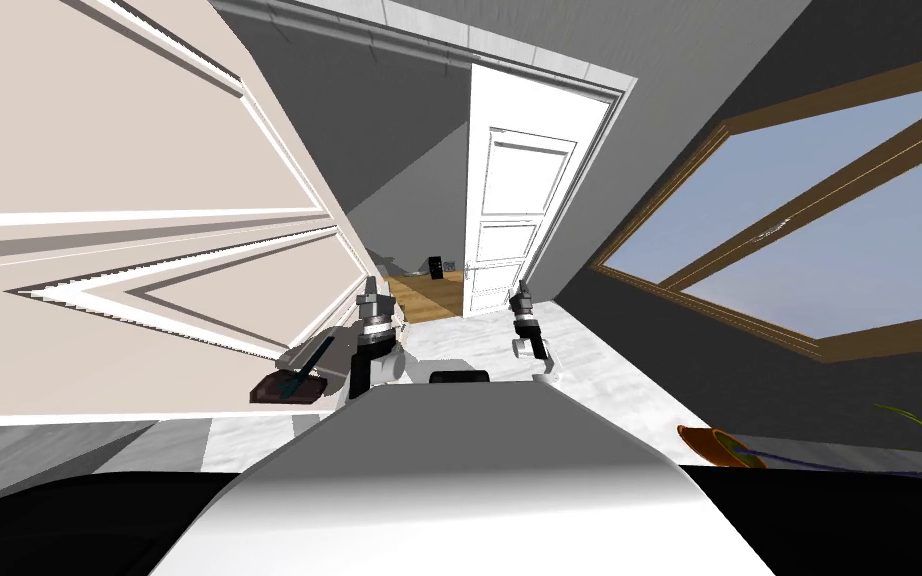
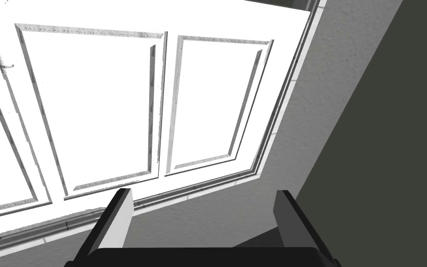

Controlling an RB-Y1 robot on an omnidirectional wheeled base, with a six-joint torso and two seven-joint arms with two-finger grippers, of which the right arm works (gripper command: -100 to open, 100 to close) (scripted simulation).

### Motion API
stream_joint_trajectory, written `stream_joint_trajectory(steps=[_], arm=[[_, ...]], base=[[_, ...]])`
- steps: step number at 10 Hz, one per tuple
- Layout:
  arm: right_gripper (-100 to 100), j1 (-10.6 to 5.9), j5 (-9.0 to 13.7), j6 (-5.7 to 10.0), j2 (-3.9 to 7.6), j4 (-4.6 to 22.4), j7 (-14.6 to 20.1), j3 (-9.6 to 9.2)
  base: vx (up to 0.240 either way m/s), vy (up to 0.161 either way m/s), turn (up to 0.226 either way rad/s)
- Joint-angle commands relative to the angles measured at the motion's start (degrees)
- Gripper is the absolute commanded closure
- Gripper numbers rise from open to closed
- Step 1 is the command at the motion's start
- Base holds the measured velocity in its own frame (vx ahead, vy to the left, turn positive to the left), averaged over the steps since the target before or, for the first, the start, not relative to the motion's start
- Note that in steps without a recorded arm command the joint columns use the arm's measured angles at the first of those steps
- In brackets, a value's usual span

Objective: Pull the door open

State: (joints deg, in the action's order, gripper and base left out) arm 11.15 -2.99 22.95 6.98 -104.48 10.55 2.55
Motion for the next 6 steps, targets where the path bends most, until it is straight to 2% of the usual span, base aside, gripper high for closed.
stream_joint_trajectory(steps=[1, 5, 6], arm=[[-100, -1.07, 0.21, 0.05, 0.27, 2.34, 0.0, 0.03], [-100, -4.46, 0.95, -0.43, 1.33, 9.21, 0.13, 0.06], [-100, -4.46, 0.95, -0.43, 1.33, 9.4, 0.13, 0.06]], base=[[0.057, -0.003, 0.059], [0.096, -0.006, 0.09], [0.067, -0.006, 0.019]])
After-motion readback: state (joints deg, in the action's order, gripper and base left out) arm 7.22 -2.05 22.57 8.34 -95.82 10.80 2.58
